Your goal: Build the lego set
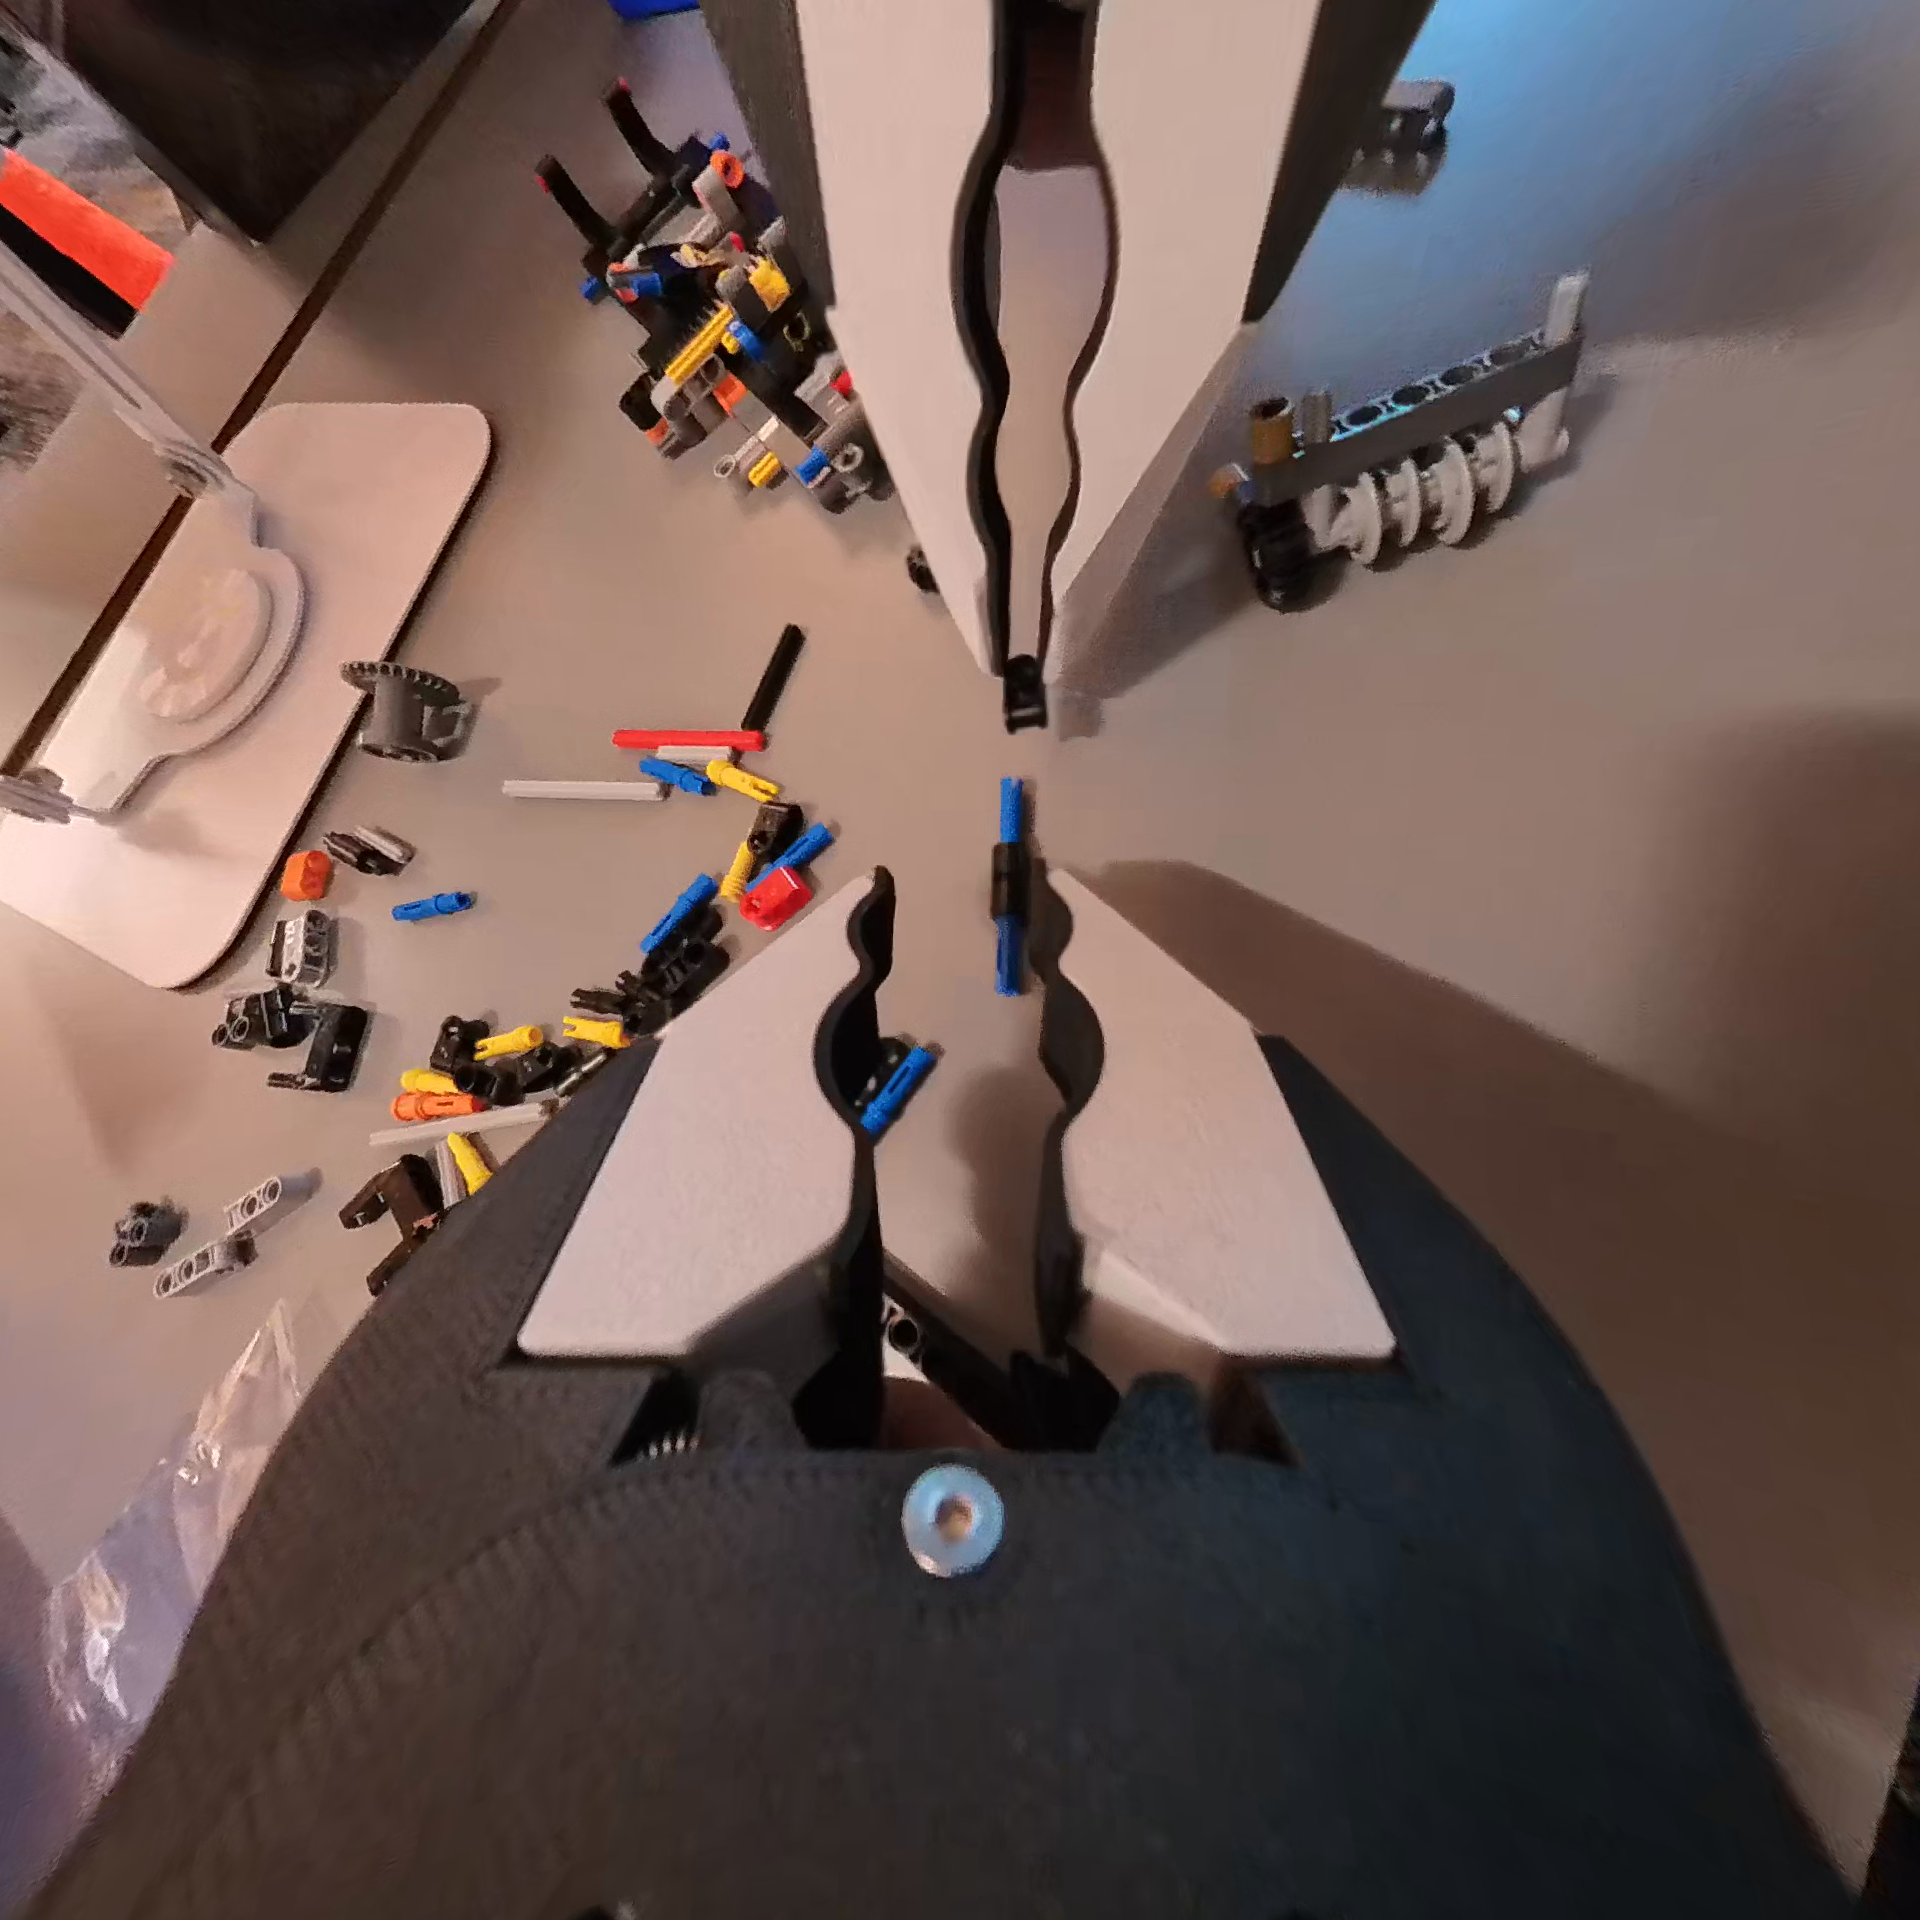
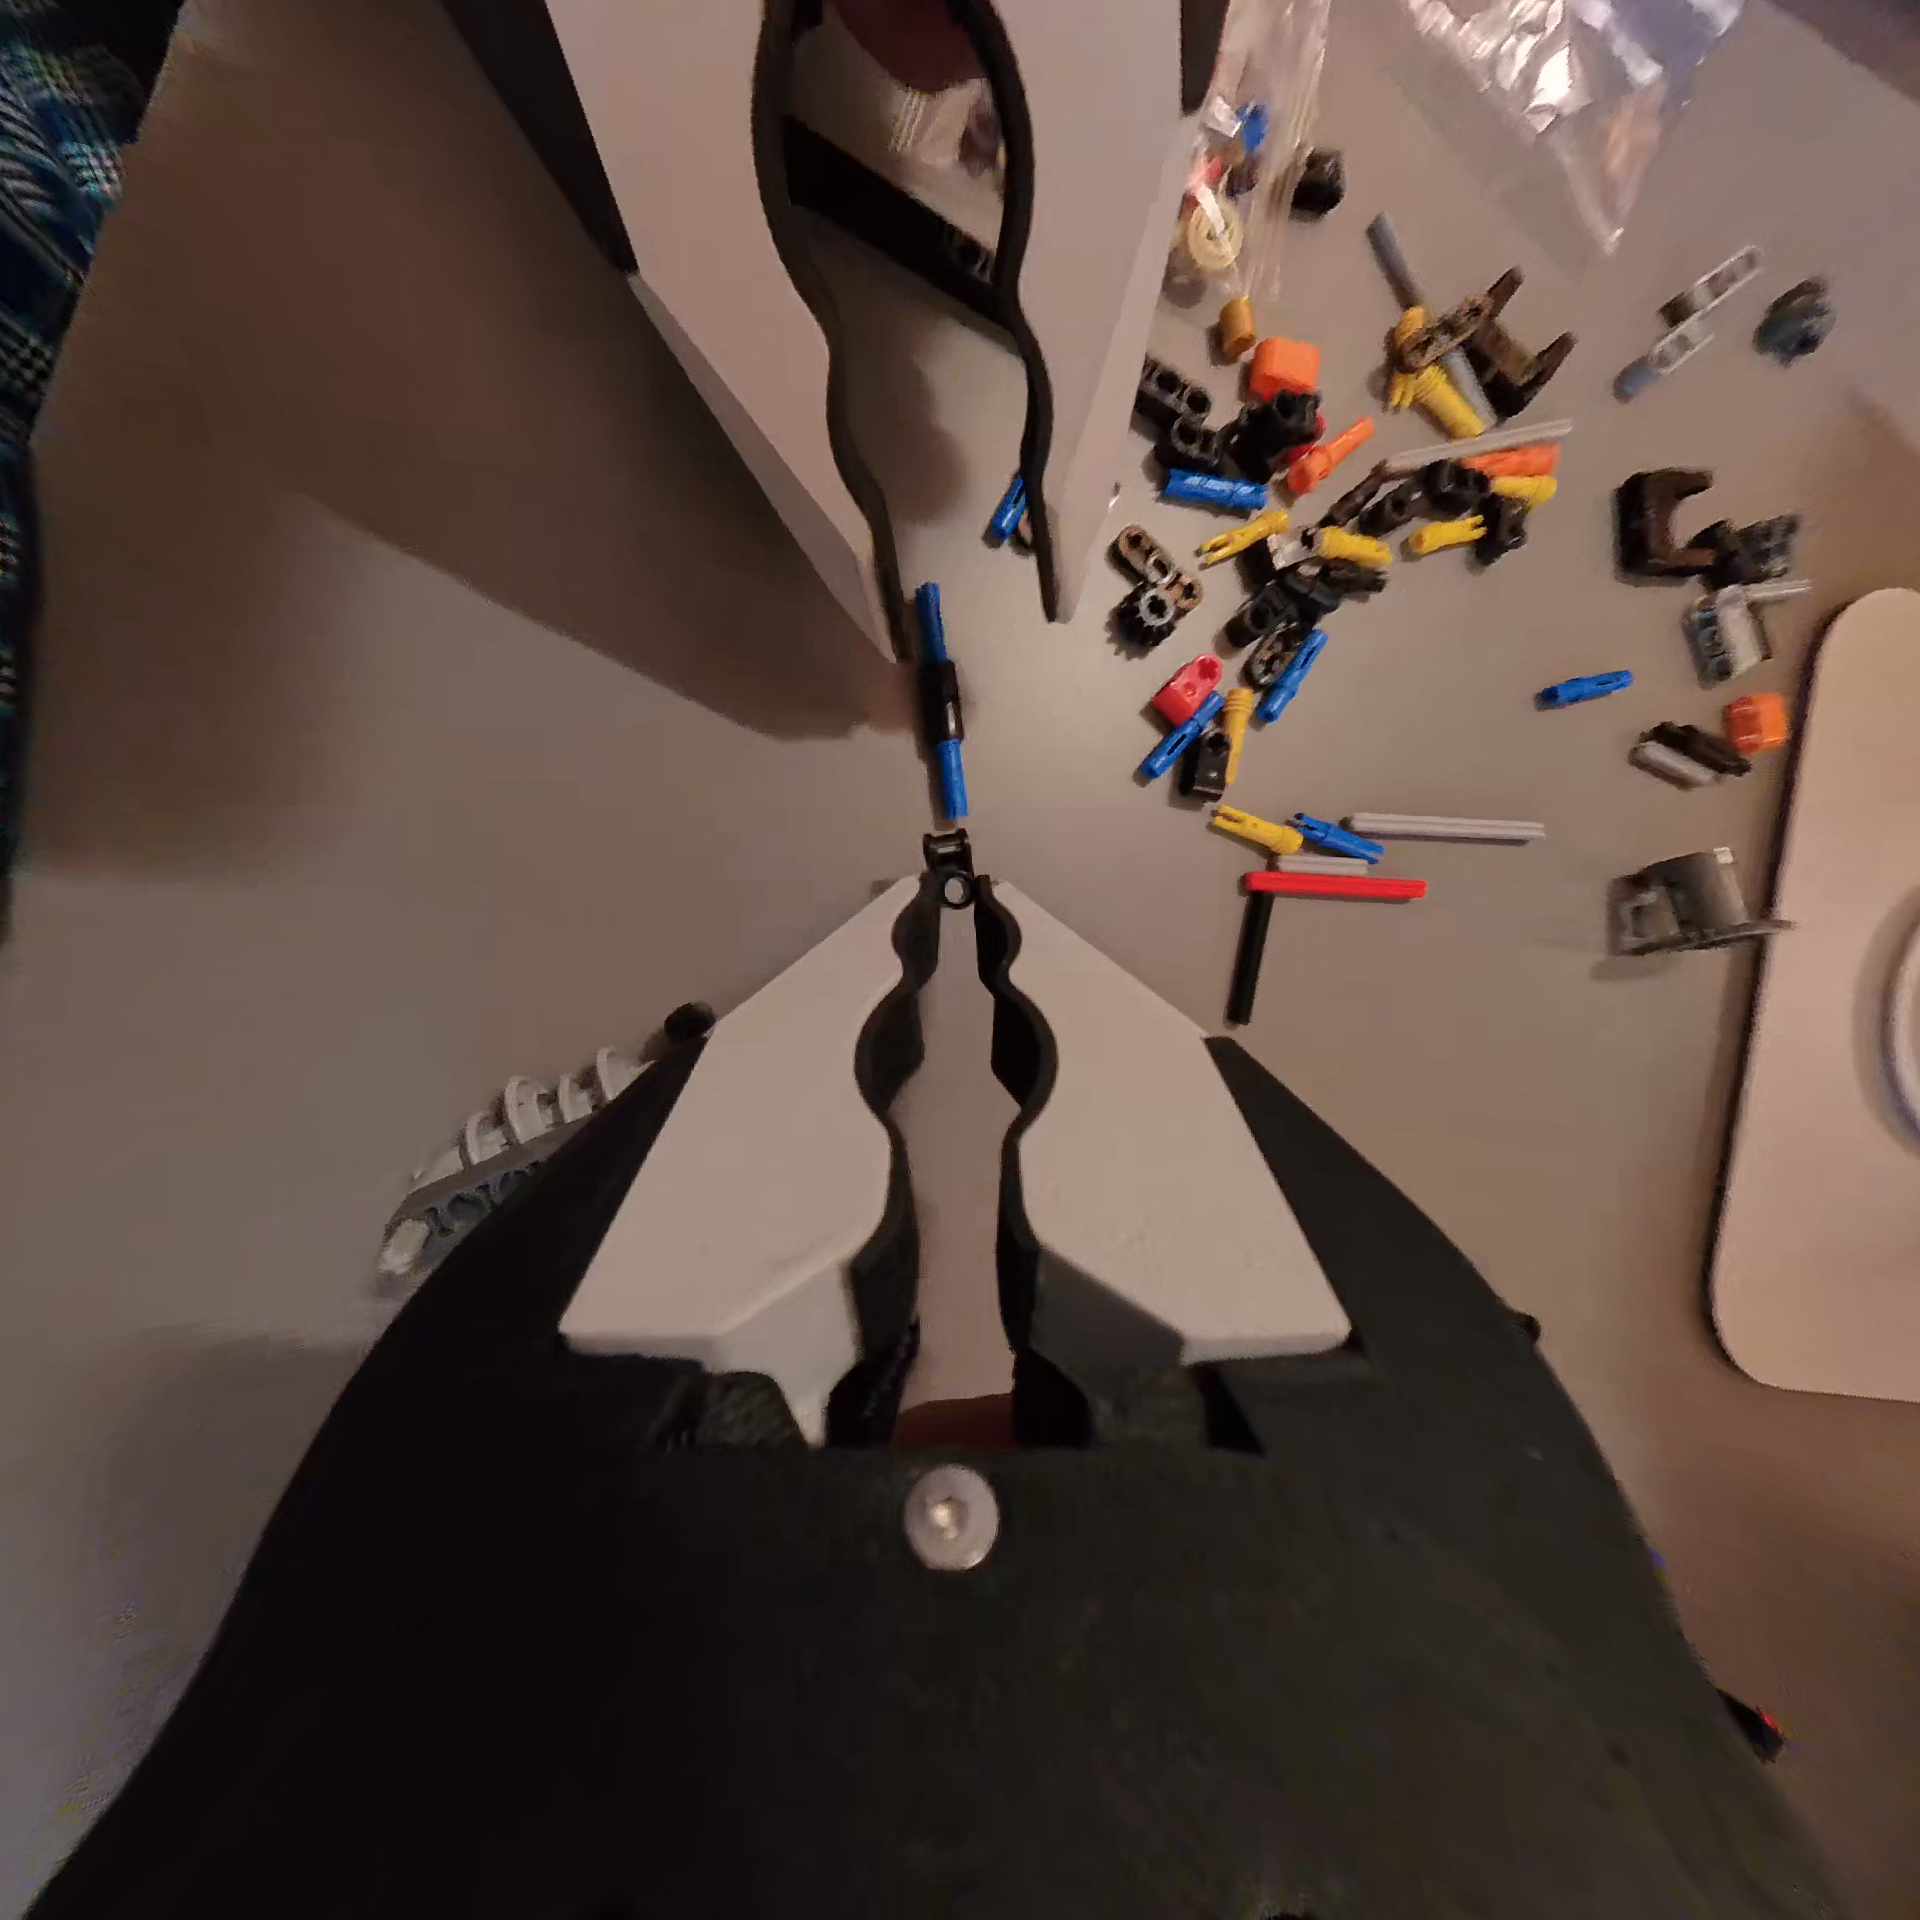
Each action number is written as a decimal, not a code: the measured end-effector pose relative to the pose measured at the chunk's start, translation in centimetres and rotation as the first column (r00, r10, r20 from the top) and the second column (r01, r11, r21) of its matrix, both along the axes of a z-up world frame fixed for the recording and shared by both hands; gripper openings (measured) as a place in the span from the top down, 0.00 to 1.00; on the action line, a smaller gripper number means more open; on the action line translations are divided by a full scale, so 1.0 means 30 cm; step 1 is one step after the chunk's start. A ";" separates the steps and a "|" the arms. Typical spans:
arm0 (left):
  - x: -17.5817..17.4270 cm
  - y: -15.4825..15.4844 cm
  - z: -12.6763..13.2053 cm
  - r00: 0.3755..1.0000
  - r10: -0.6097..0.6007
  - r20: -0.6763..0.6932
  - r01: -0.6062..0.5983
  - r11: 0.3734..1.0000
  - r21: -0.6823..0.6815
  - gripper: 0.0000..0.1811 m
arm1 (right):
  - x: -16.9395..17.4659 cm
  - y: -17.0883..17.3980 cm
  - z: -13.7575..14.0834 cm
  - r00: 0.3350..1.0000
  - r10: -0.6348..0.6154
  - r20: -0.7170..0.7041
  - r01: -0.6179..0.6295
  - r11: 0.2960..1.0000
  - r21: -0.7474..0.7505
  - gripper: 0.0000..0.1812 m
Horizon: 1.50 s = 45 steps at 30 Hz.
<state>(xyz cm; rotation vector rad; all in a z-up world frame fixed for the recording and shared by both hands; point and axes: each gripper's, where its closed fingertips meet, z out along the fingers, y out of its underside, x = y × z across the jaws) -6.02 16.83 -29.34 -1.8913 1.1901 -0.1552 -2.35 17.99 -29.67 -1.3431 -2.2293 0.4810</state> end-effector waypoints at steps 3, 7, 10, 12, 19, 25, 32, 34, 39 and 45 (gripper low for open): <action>0.011 0.006 0.024 0.995 0.034 0.093 -0.030 0.999 -0.045 0.92 | -0.019 0.009 0.056 0.997 -0.002 -0.083 0.006 0.999 0.049 0.98; 0.023 0.020 0.084 0.967 0.069 0.243 -0.048 0.995 -0.092 0.90 | -0.034 0.008 0.127 0.985 0.003 -0.175 0.012 0.996 0.086 0.98; 0.035 0.024 0.115 0.943 0.080 0.323 -0.043 0.992 -0.120 0.89 | -0.043 0.006 0.173 0.972 0.008 -0.235 0.016 0.995 0.100 0.98; 0.045 0.026 0.132 0.920 0.094 0.381 -0.038 0.988 -0.151 0.89 | -0.050 0.004 0.197 0.962 0.020 -0.273 0.013 0.993 0.121 0.98; 0.065 0.022 0.232 0.763 0.117 0.636 0.054 0.969 -0.242 0.86 | -0.070 -0.013 0.245 0.932 0.036 -0.359 0.001 0.995 0.103 0.98; 0.059 0.027 0.243 0.752 0.103 0.651 0.053 0.975 -0.216 0.87 | -0.079 -0.024 0.270 0.915 0.007 -0.402 0.004 1.000 0.026 0.98; 0.048 0.037 0.270 0.795 0.046 0.605 0.004 0.997 -0.081 0.88 | -0.073 0.007 0.289 0.913 -0.101 -0.395 0.058 0.991 -0.119 0.98; 0.041 0.041 0.280 0.817 0.035 0.575 -0.022 0.999 -0.030 0.88 | -0.069 0.030 0.288 0.912 -0.180 -0.368 0.106 0.971 -0.212 0.98; 0.022 0.065 0.277 0.887 0.048 0.458 -0.101 0.991 0.091 0.87 | -0.071 0.038 0.325 0.874 -0.371 -0.315 0.147 0.818 -0.556 0.99; 0.028 0.088 0.285 0.954 0.055 0.294 -0.135 0.956 0.261 0.87 | -0.078 0.041 0.330 0.840 -0.484 -0.247 0.150 0.643 -0.751 0.98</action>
